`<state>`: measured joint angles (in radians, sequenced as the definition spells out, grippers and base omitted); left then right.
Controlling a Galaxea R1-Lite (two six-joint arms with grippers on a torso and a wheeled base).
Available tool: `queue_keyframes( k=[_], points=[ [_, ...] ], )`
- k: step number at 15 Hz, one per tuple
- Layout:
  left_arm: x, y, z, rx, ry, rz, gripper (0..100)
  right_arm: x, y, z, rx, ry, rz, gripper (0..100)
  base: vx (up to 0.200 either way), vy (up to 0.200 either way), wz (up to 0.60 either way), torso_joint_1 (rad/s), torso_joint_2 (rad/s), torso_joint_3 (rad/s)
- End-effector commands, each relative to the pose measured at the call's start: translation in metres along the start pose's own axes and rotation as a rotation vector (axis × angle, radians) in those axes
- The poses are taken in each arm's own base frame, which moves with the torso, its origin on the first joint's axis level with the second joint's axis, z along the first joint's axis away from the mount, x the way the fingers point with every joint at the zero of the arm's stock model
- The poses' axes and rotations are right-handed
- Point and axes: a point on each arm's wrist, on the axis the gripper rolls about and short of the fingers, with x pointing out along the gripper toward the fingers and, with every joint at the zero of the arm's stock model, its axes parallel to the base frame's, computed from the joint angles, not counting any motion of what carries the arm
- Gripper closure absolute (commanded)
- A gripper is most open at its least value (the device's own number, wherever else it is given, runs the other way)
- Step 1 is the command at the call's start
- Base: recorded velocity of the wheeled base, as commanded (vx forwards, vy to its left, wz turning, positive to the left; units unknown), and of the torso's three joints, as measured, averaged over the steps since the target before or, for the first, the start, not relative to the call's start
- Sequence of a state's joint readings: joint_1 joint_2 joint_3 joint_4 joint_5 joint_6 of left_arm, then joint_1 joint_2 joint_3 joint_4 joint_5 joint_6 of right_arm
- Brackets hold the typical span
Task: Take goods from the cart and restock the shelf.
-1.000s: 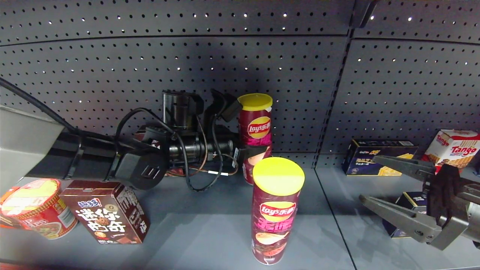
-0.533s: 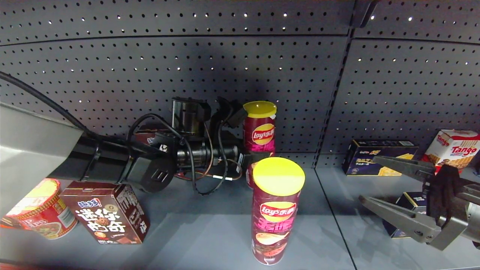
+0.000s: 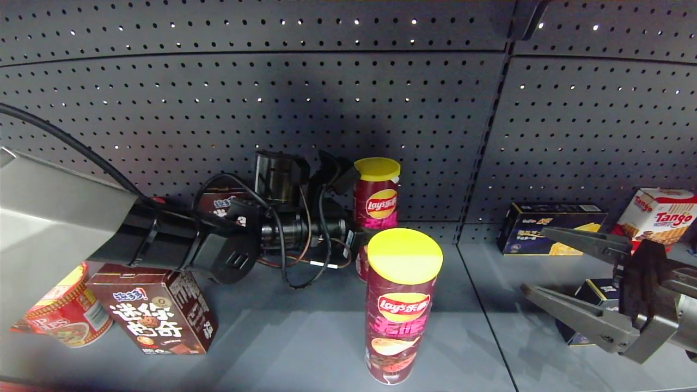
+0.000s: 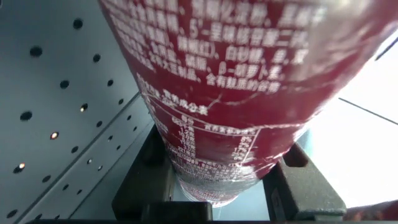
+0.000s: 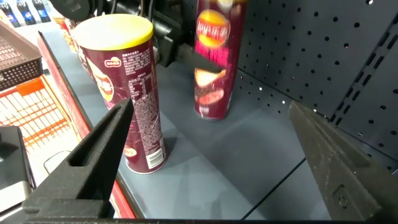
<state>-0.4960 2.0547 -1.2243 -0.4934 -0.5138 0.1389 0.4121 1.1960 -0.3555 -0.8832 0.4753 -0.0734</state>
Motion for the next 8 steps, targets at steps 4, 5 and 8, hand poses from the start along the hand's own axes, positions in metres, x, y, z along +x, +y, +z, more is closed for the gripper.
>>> queue_keyframes(
  k=[4,5,8],
  points=[
    [0.0013,-0.0009,-0.0033,-0.003,0.008,-0.004,0,0.0003,0.0,-0.0006,0.001,0.002,0.001,0,0.0,0.0,0.0,0.0,0.0,0.0],
    [0.0012,-0.0016,-0.0027,-0.002,0.007,-0.005,0,0.0004,-0.0001,-0.0002,0.0,0.001,0.001,0,0.0,0.0,0.0,0.0,0.0,0.0],
    [0.0001,-0.0016,-0.0034,-0.004,0.01,-0.004,0,0.0004,-0.0001,-0.0002,0.0,0.001,0.001,0,0.0,0.0,0.0,0.0,0.0,0.0]
  ],
)
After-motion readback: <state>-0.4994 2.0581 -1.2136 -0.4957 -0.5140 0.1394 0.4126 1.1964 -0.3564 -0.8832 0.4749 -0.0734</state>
